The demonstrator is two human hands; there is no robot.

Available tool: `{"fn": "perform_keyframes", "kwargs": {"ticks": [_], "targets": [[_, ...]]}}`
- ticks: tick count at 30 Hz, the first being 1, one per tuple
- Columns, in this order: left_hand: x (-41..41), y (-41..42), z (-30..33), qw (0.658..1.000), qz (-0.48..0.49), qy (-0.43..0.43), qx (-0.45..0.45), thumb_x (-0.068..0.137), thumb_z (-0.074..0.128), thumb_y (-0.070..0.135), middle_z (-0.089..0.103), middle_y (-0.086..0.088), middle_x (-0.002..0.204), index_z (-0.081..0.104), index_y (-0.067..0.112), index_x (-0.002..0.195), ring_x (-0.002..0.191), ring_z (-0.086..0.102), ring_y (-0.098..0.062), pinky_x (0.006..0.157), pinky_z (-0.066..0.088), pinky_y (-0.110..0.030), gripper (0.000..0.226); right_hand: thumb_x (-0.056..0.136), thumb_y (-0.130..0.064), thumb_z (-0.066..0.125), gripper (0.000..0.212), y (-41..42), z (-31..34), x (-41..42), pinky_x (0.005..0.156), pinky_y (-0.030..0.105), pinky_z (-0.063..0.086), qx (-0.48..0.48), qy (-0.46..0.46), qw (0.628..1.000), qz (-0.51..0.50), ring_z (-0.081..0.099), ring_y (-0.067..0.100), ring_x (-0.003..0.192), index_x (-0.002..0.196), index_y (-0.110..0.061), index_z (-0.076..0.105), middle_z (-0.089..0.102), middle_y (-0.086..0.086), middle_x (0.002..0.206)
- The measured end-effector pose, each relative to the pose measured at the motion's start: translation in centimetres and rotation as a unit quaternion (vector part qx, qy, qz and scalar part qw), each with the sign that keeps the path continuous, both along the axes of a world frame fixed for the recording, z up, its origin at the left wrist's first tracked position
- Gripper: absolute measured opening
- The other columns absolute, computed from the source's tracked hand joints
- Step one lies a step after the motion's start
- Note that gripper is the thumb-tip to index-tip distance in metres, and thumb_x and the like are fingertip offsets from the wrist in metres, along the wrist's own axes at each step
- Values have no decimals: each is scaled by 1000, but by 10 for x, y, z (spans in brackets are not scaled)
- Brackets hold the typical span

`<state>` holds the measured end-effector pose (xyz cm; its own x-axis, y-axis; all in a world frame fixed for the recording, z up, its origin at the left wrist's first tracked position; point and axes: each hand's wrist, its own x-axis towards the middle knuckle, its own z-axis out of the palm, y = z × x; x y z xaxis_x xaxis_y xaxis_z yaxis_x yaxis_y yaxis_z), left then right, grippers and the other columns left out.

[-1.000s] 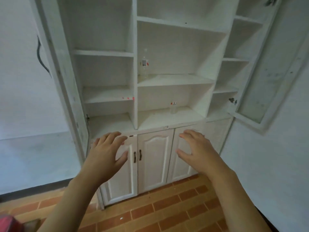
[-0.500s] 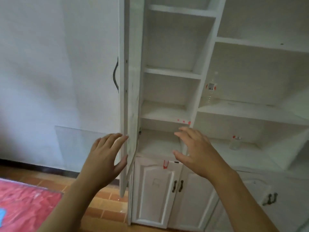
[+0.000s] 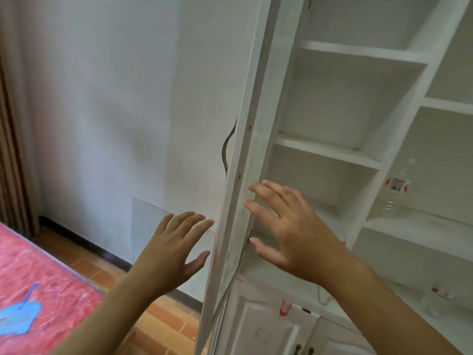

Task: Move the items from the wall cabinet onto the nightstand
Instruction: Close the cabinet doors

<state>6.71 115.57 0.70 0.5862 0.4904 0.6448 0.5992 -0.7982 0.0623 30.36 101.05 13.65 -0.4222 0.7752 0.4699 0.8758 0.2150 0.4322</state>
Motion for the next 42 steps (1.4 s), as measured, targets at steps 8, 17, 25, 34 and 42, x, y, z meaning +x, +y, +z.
{"fn": "perform_keyframes", "kwargs": {"ticks": [8,17,25,34,42], "targets": [[1,54,12,994,-92,14,59,99,52,60,51,4,148,37,30,154,140,46,-21,117,38,-50,64,100,-50,59,63,45,25,-39,118,57,33,80,-68,994,-16,24,30,157,151,-14,50,33,10,167],[19,82,21,976,-198,12,93,99,51,59,50,5,147,36,31,153,139,47,-20,117,38,-49,63,104,-41,57,39,52,25,-43,113,58,35,122,-108,984,-72,26,28,156,134,-17,63,49,9,156],[60,78,18,961,-266,-6,76,100,53,57,49,4,149,35,33,155,141,44,-19,118,36,-50,63,104,-41,58,39,22,24,-17,108,56,41,135,-114,979,-103,29,29,155,134,-18,66,51,9,154],[129,51,20,952,-298,-7,67,99,51,57,46,5,152,36,36,154,142,43,-18,119,36,-46,61,102,-40,64,38,-22,17,49,107,56,42,147,-103,975,-131,32,29,154,133,-17,67,49,9,157],[206,24,24,955,-291,5,63,97,50,59,47,7,151,41,38,150,140,45,-18,118,38,-48,57,105,-40,60,47,-53,15,132,109,56,41,155,-134,966,-160,28,28,156,143,-13,60,45,10,160]]}}
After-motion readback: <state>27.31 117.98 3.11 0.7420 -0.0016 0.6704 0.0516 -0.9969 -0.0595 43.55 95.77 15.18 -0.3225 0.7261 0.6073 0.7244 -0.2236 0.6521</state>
